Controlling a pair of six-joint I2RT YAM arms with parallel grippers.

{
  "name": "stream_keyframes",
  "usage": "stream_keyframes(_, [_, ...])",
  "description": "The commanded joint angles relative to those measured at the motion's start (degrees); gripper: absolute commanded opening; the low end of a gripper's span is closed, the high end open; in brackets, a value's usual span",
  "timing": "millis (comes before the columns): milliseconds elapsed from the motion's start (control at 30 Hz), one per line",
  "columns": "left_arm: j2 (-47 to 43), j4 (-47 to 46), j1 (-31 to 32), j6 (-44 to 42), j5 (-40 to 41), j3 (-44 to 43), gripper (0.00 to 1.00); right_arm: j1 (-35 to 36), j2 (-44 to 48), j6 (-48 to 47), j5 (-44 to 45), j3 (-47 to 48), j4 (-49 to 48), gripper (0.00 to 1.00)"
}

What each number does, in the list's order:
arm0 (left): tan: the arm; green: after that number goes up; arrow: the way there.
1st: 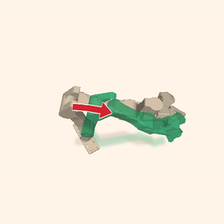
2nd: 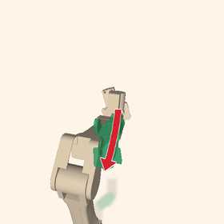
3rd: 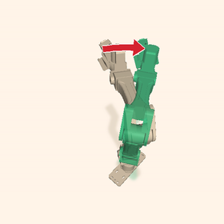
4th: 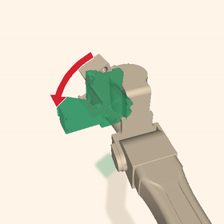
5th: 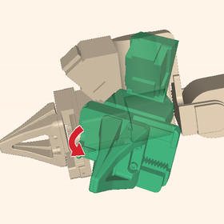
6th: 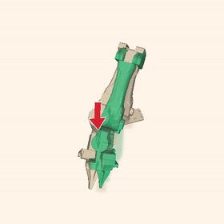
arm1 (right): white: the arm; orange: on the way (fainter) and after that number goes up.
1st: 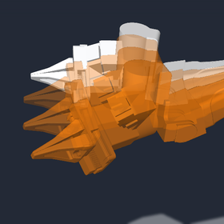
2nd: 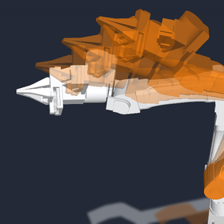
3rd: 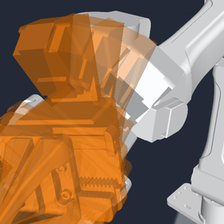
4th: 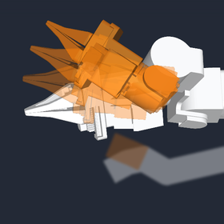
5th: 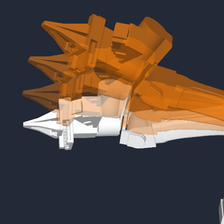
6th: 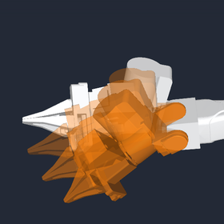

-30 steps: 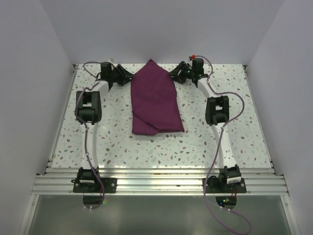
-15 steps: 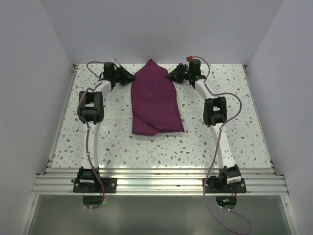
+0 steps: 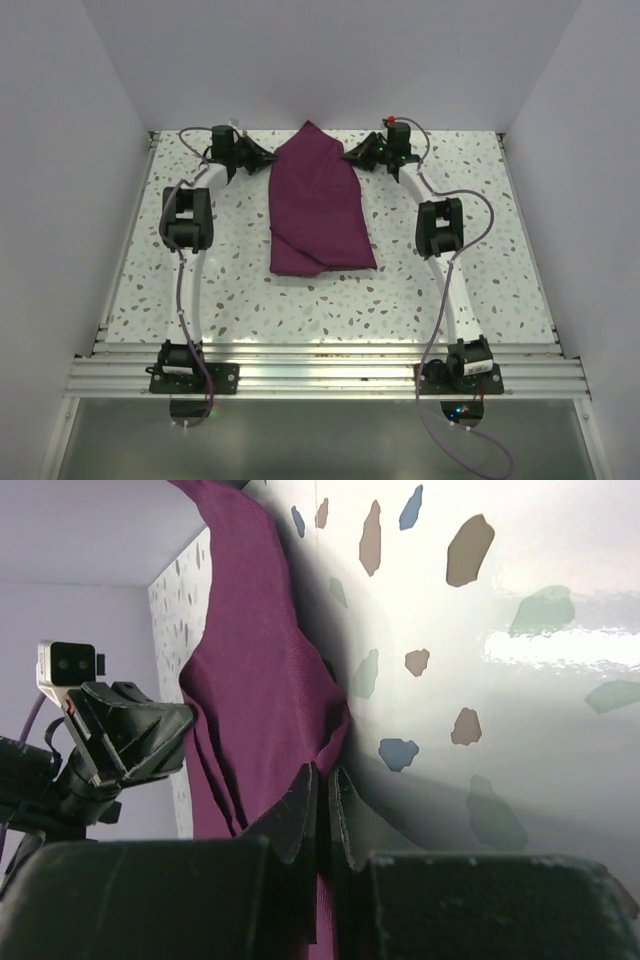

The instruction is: Prepare the surgical pack

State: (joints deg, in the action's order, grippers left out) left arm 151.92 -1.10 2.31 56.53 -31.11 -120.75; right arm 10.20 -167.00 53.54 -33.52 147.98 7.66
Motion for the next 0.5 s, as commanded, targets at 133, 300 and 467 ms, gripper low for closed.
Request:
stream_keyframes(133, [-10.83, 1.02, -0.37, -2.65, -4.48, 2.88, 0.00, -0.18, 10.55, -0.45, -5.24, -1.73, 1.56, 0.00])
stream_keyframes(300, [-17.61, 7.16, -0.20, -8.54, -5.27, 8.33, 0.00, -0.18, 15.73, -0.72, -7.61, -6.03, 4.11, 0.00])
stream_keyframes(467, [-24.03, 11.03, -0.20, -12.84, -5.89, 12.97, 0.00, -0.18, 21.70, -4.22, -9.11, -10.95, 9.81, 0.00])
